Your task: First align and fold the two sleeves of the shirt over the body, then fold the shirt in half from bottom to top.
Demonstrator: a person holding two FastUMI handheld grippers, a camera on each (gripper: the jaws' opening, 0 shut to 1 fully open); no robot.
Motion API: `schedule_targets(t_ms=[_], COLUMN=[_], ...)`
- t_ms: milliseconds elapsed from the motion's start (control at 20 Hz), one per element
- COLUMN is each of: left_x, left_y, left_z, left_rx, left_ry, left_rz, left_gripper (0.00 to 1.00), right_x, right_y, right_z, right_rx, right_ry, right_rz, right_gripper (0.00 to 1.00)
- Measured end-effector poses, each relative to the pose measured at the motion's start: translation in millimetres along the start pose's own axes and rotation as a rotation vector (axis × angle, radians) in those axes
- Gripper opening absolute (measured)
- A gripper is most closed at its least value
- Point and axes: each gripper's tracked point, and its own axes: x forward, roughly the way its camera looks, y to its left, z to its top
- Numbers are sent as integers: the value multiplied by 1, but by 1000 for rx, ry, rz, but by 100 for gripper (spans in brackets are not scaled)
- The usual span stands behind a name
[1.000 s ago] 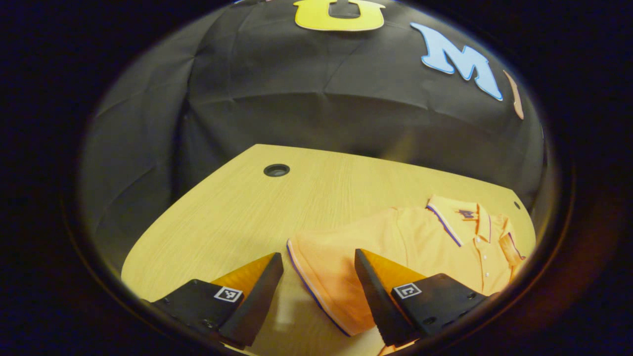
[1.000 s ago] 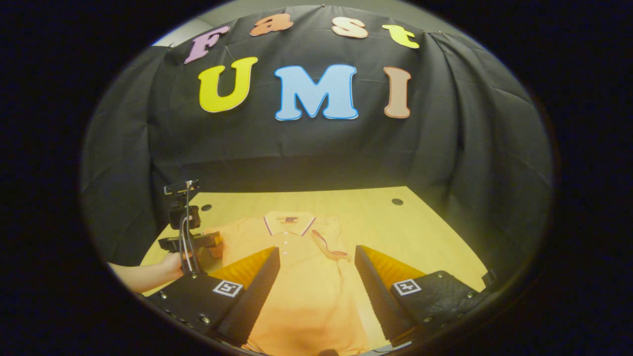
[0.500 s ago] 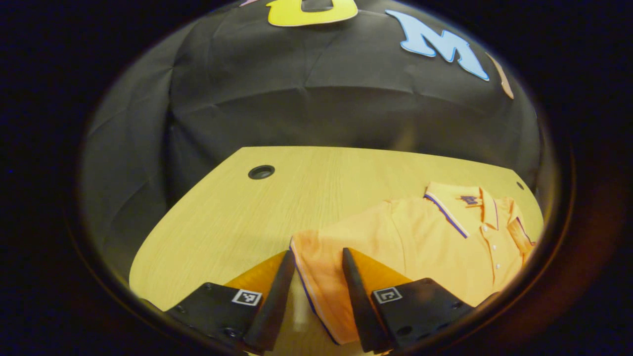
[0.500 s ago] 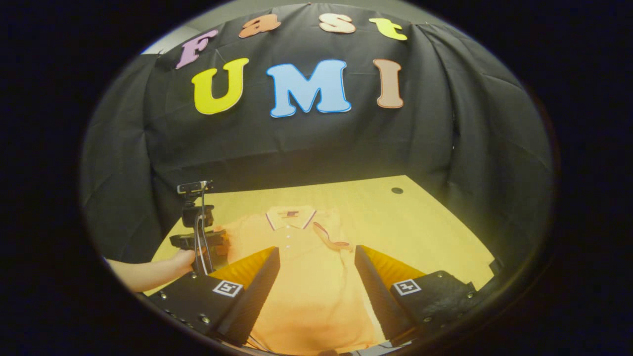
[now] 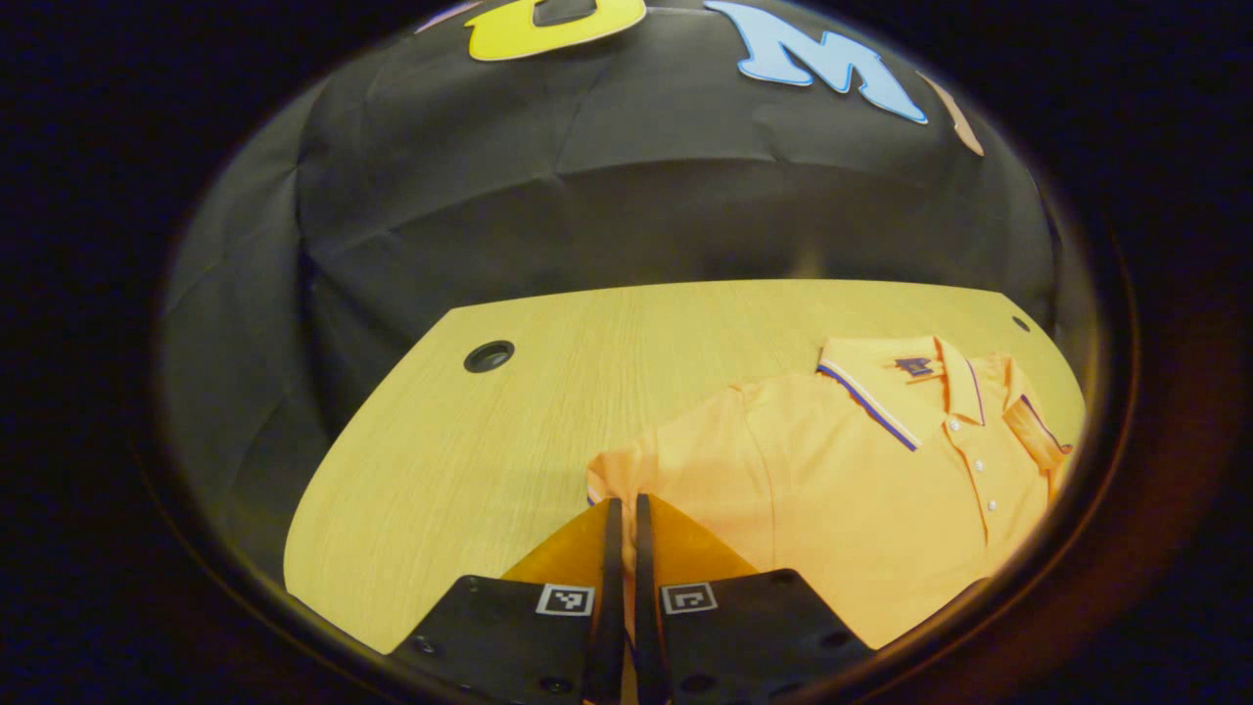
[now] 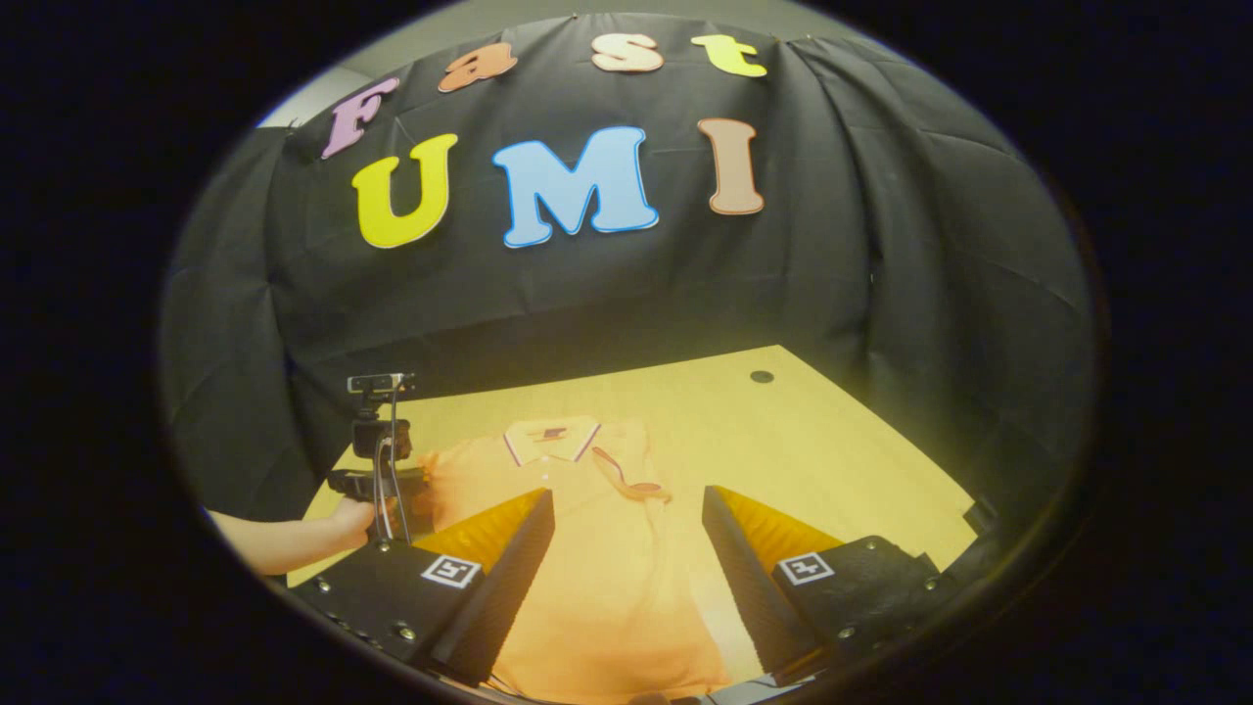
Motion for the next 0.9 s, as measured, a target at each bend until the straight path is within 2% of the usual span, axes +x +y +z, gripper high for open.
schedule_targets(t_ms=[150,400,900], left_x=[-10,-32,-24], left_y=[-4,-34,-89], left_z=[19,54,50], left_rx=[8,15,33], left_ry=[-48,-134,-111], left_rz=[7,-45,-143], left_gripper=[11,11,12], right_x=[-2,2,15], right_y=[-9,-9,8], right_z=[2,0,-4], right_rx=[-7,-7,-17], right_ry=[-10,-2,15], right_rz=[-15,-9,-6], right_gripper=[95,95,95])
